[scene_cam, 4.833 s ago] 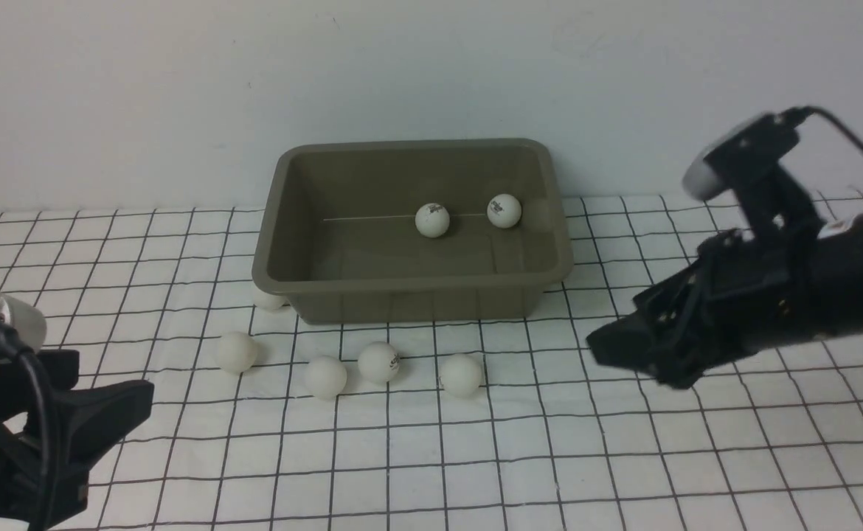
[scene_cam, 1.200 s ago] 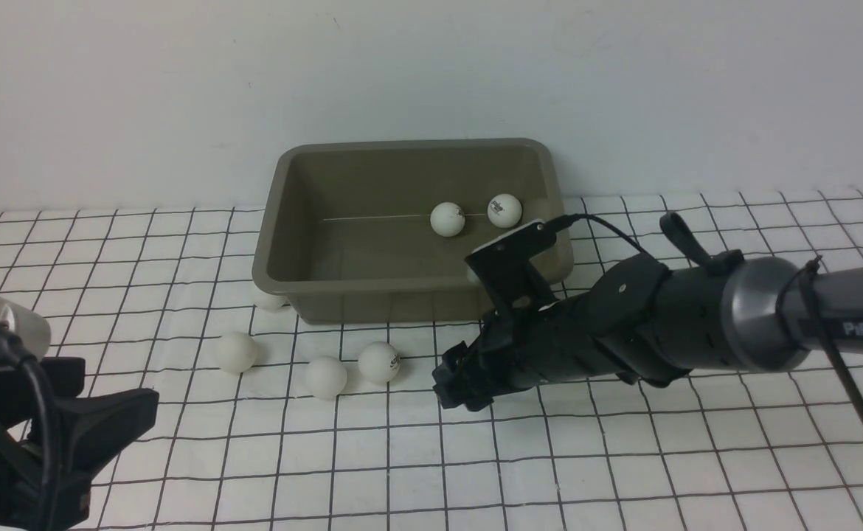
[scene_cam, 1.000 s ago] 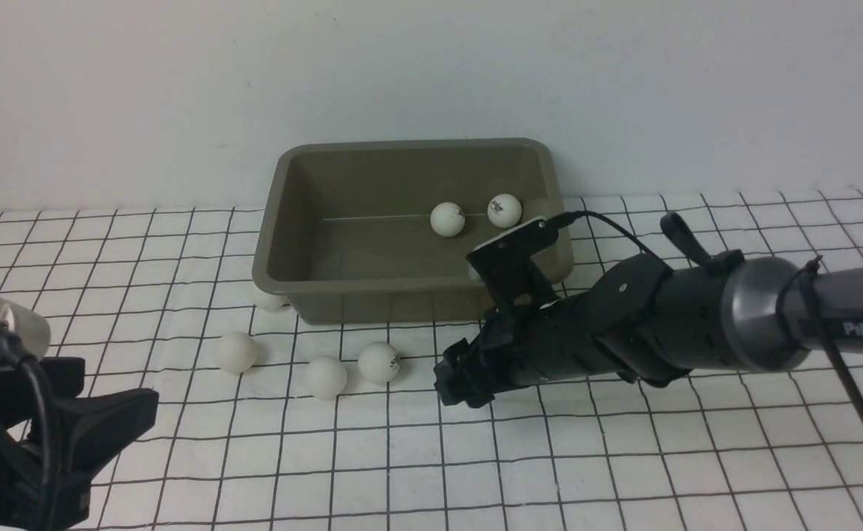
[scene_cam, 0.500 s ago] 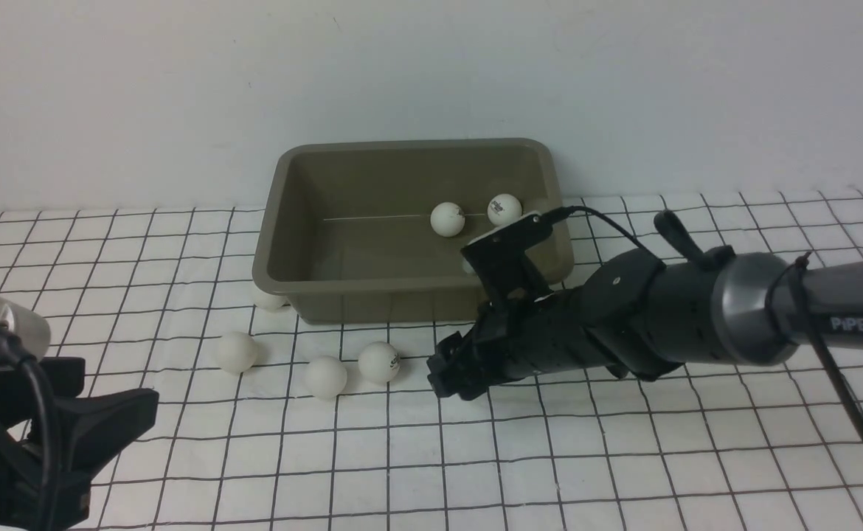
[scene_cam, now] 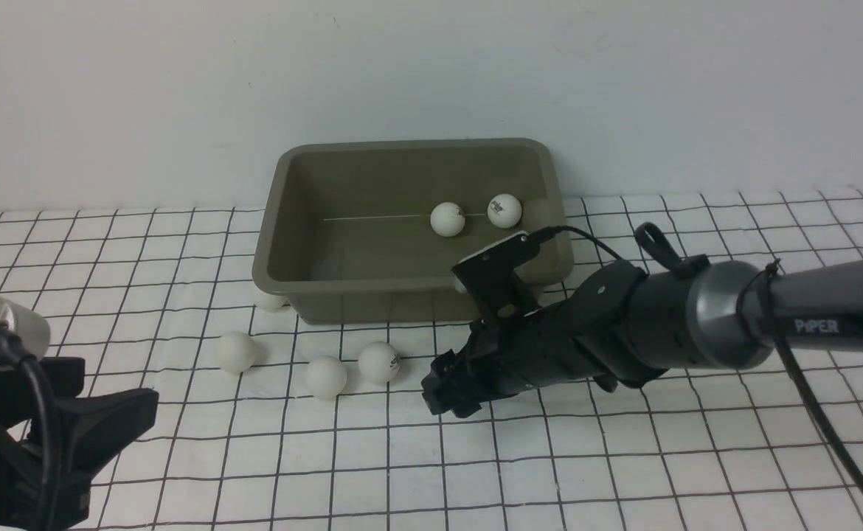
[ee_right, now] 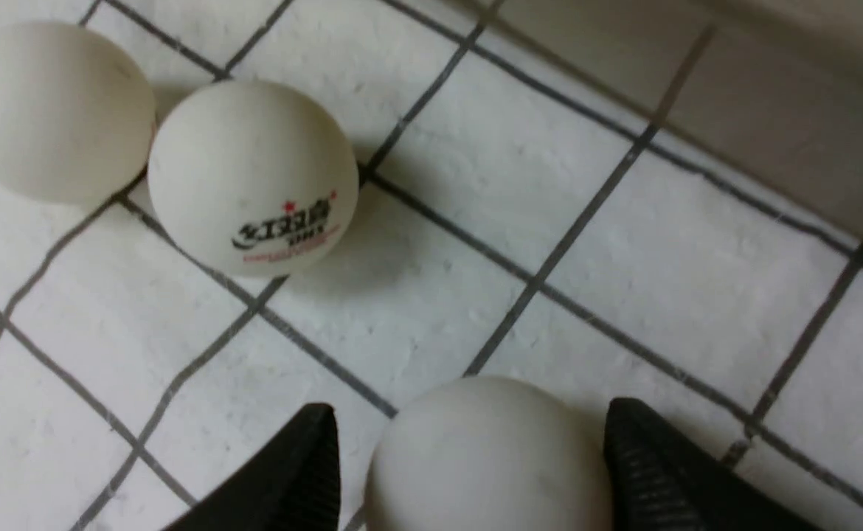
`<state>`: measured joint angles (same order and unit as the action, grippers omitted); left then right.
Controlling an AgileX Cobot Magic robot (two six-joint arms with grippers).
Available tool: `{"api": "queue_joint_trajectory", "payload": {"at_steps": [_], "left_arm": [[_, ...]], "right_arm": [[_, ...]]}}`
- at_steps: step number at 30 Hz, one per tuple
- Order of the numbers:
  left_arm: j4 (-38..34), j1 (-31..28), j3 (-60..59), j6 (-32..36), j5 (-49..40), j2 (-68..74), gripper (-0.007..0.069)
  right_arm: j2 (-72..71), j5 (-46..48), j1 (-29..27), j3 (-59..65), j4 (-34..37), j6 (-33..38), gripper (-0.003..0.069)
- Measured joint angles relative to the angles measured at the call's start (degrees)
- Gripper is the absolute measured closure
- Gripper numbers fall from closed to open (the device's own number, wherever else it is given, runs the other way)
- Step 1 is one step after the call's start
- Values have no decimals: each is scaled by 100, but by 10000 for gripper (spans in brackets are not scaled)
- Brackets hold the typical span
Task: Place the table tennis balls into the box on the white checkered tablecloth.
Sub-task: 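Reach for and grasp a ping pong ball on the table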
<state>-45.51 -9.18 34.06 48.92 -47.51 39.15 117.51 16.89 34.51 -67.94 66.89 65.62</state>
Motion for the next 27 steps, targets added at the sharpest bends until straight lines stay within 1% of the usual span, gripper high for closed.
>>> {"api": "queue_joint_trajectory", "payload": {"at_steps": [5,6,8,12,16,20,24,26,27], "left_arm": [[0,0,0,0,0,0,174],[0,0,0,0,0,0,174],[0,0,0,0,0,0,174],[0,0,0,0,0,0,174],[0,0,0,0,0,0,174],[0,0,0,0,0,0,174],[0,0,0,0,0,0,174],[0,0,0,0,0,0,174],[0,0,0,0,0,0,174]], "right_arm": [[0,17,0,0,15,0,248],[0,19,0,0,15,0,277],[0,19,0,0,15,0,294],[0,-31,0,0,2,0,294],[-7,-71,0,0,-176,0,294],[-267,111,0,0,-632,-74,294],[-648,486,0,0,-1168,-424,294],[-940,805,0,0,-1688,-836,294],[-1069,957,0,0,-2056,-1149,294]]}}
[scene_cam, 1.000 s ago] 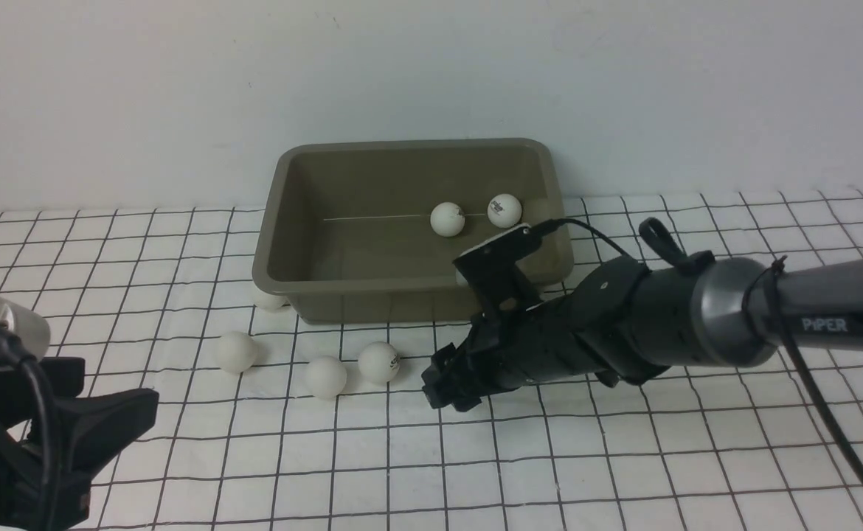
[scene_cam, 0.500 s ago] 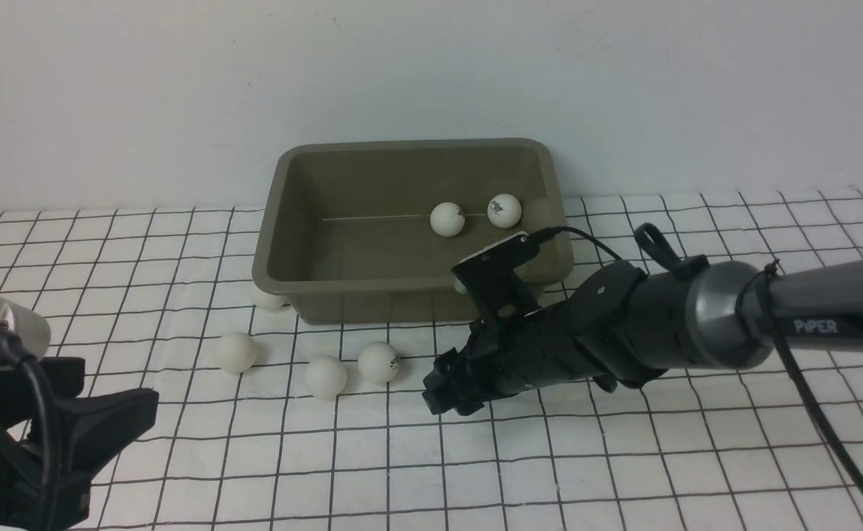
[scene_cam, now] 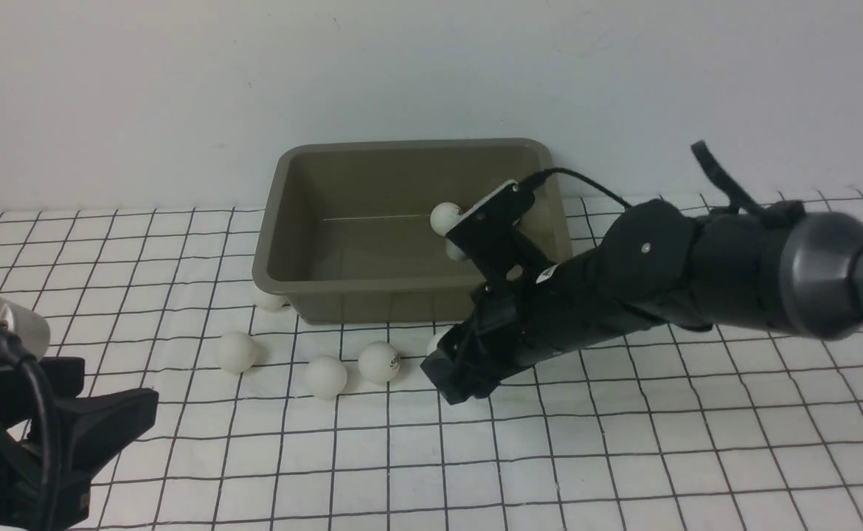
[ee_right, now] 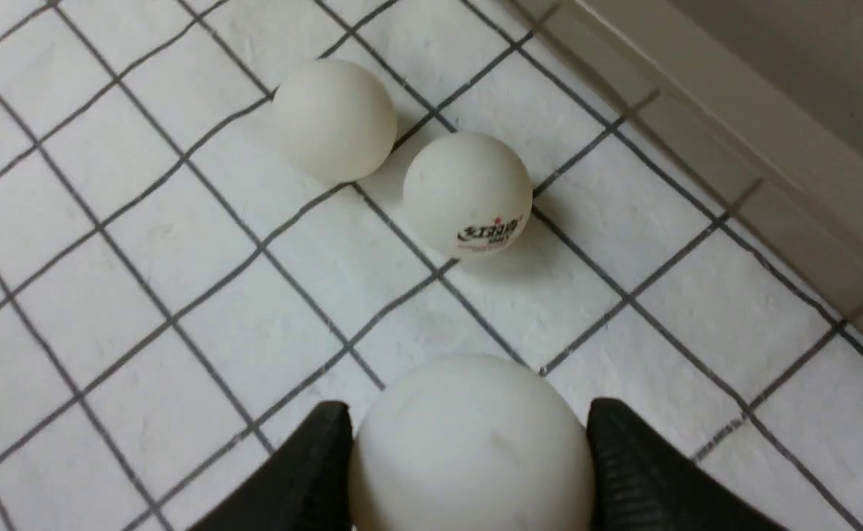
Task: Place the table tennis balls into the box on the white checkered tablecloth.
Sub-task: 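Reach for and grasp a ping pong ball on the table, then release the ping pong ball into the bin and lift the gripper away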
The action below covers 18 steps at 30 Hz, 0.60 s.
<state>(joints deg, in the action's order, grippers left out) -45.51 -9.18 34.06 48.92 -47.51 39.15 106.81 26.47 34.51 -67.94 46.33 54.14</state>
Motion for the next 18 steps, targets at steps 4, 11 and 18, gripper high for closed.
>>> {"api": "queue_joint_trajectory", "payload": {"at_steps": [4,11,18], "left_arm": [[0,0,0,0,0,0,174],[-38,0,0,0,0,0,174],[-82,0,0,0,0,0,174]], "right_arm": [[-429,501,-11,0,-1212,-886,294],[-726,305,-17,-171,-1909,-1218,294],[-462,-489,-68,-953,-1934,-1218,294]]}}
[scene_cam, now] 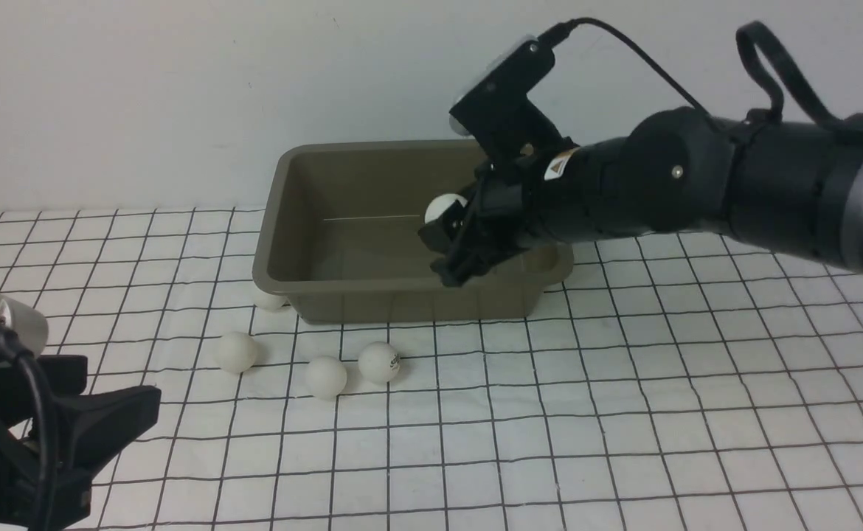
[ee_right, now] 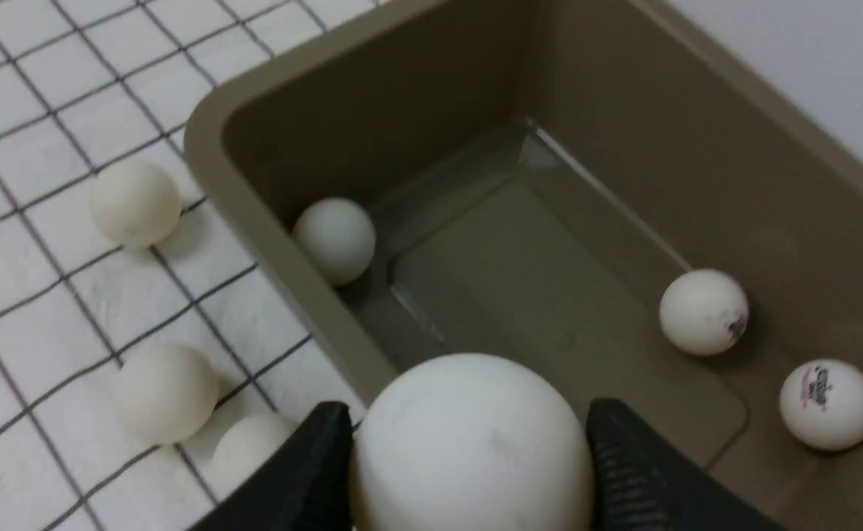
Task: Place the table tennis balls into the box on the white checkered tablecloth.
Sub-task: 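Release the ping pong ball into the bin and lift the gripper away, then reach for and grasp a ping pong ball on the table beside the basket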
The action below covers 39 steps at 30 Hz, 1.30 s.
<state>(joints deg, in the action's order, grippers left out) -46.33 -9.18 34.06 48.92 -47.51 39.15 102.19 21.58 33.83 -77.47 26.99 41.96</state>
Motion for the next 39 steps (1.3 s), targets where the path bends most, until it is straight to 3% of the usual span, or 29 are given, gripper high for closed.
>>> {"api": "queue_joint_trajectory", "payload": {"at_steps": [13,24,31,36,39], "left_arm": [[-5,0,0,0,0,0,174],[-11,0,0,0,0,0,174],[-17,0,0,0,0,0,174],[-17,0,0,0,0,0,174],[-17,0,0,0,0,0,174]], "right_arm": [[1407,-172,-447,-1267,218,-10,294],[1751,-694,-453,-1336,649,-15,293],[1751,-843,-465,-1347,689,109,209],[1615,-862,-465,-1347,545,120,202],[1239,-776,-552,-1347,88,126,211]]}}
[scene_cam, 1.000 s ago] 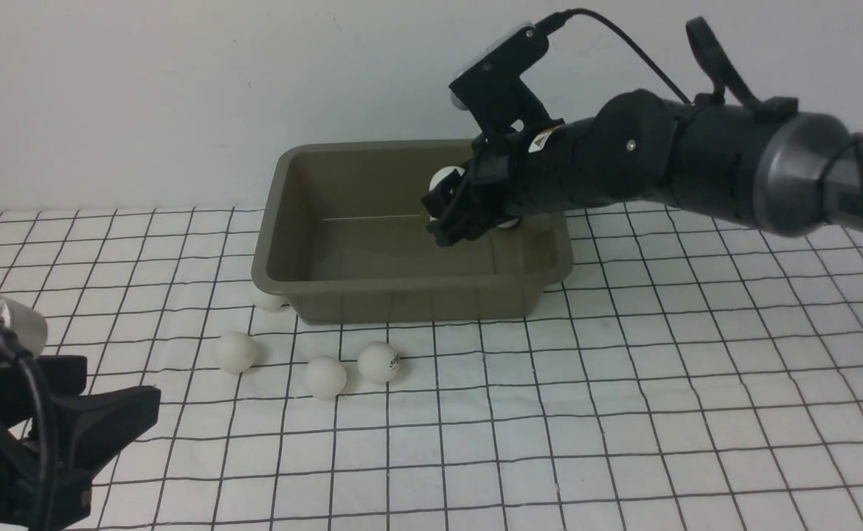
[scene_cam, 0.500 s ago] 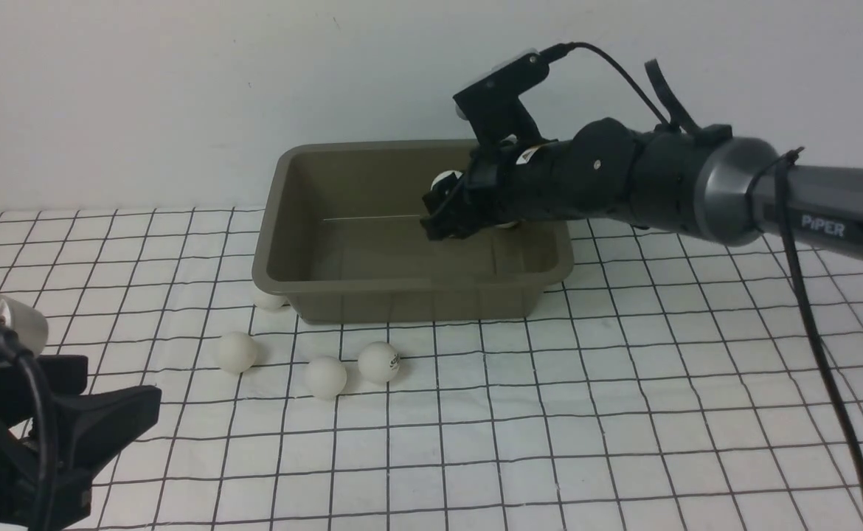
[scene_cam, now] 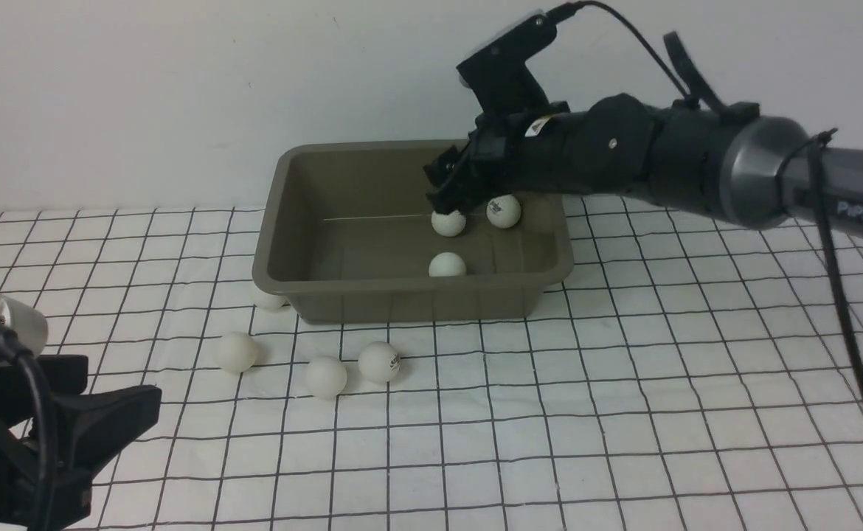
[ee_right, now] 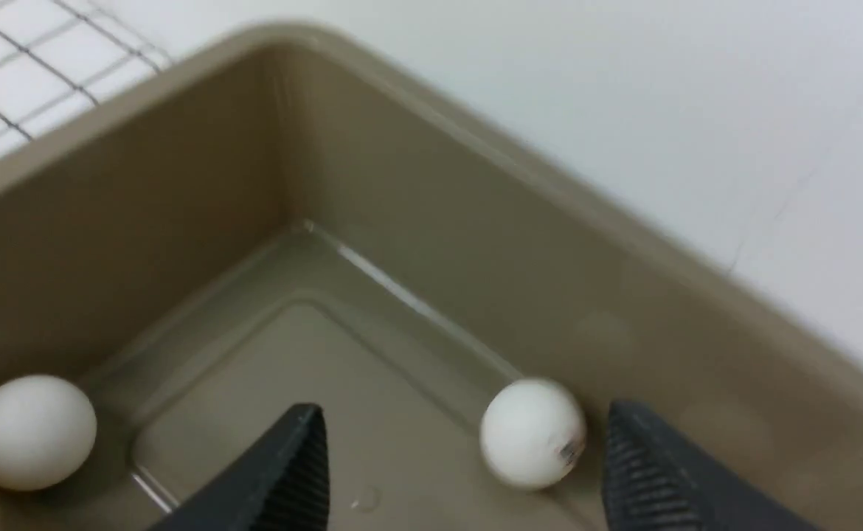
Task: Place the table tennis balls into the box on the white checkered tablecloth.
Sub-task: 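Reach for and grasp a ping pong ball on the table beside the basket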
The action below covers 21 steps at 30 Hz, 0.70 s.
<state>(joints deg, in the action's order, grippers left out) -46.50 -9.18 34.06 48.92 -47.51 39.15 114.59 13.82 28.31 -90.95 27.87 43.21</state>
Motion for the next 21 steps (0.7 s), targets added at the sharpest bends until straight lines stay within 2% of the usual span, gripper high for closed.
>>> {"api": "queue_joint_trajectory", "payload": {"at_steps": [4,12,14,17,18,21], "left_arm": [[0,0,0,0,0,0,174],[-1,0,0,0,0,0,174],[-1,0,0,0,0,0,174],[-1,0,0,0,0,0,174],[-1,0,0,0,0,0,174],[-13,0,0,0,0,0,174]], "right_arm": [[-474,139,-259,0,-284,-81,235],[-1645,689,-1509,0,-478,-172,263],[-1885,917,-1880,0,-563,-215,265],[-2278,1399,-2808,0,-777,-427,266],[-2312,1420,-2857,0,-798,-453,266],[-2518,1652,-3503,0,-866,-559,267]]}}
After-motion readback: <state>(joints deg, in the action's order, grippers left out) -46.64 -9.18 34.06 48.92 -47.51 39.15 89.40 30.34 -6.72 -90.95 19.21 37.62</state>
